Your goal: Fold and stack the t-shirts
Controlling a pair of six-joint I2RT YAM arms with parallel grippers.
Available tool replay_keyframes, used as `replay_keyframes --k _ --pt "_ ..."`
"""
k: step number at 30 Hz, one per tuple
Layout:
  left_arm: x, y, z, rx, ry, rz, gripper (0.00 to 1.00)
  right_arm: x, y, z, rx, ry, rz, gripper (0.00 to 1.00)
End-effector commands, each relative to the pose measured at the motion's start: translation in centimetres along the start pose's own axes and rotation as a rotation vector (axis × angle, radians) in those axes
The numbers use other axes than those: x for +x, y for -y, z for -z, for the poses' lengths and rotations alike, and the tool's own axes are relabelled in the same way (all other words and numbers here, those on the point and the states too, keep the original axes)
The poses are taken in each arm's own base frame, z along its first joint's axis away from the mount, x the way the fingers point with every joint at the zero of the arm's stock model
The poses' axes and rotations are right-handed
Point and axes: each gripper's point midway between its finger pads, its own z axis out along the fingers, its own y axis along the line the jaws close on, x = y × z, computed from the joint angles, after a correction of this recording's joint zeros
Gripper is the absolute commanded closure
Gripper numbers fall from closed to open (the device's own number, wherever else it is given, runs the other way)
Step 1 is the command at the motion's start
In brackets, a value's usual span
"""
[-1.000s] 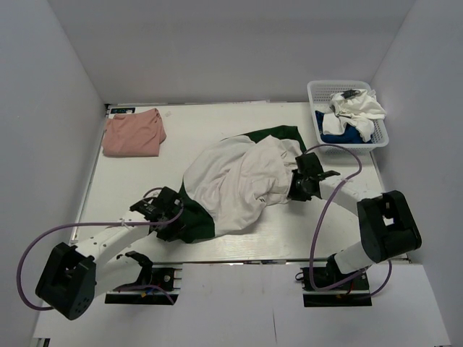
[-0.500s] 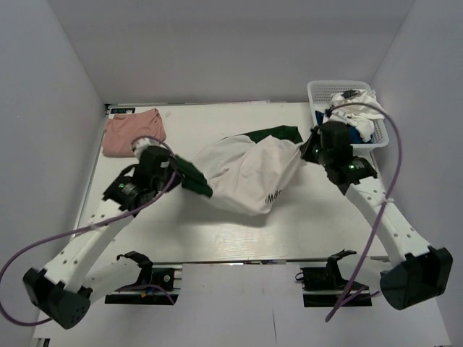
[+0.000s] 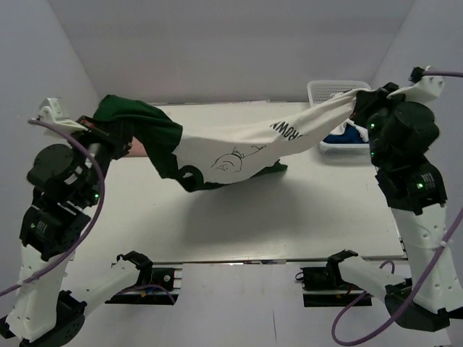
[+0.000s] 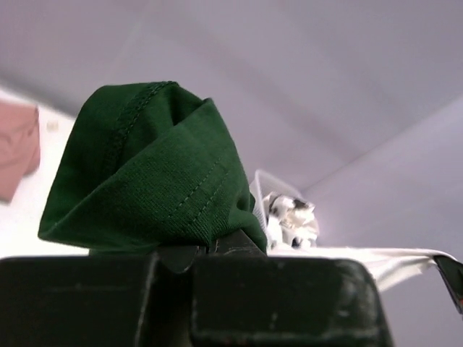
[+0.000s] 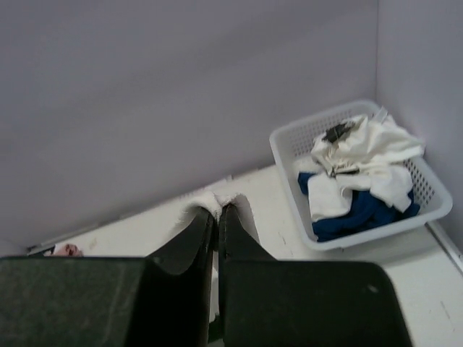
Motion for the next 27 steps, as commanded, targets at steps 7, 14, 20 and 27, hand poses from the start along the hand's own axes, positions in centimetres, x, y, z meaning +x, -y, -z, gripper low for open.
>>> replay_keyframes --k 7,14,20,27 --pt "-11.4 5.9 7.8 0.284 0.262 -0.015 1.0 -12.8 0.0 8.6 -0.119 0.346 -0.034 1.0" --pt "-16.2 9.4 11.2 0.42 0.36 -0.059 1.0 -15.9 -0.4 13.0 -0.223 0.432 -0.049 1.0" --pt "-11.3 8.5 3.0 0.26 0.244 -0.106 1.0 -11.0 -1.3 8.5 -0.203 0.293 -0.015 1.0" --pt "0.5 2.0 -9.7 -0.112 0.026 -0.256 1.0 1.8 0.1 -1.1 -0.023 0.02 0.059 1.0"
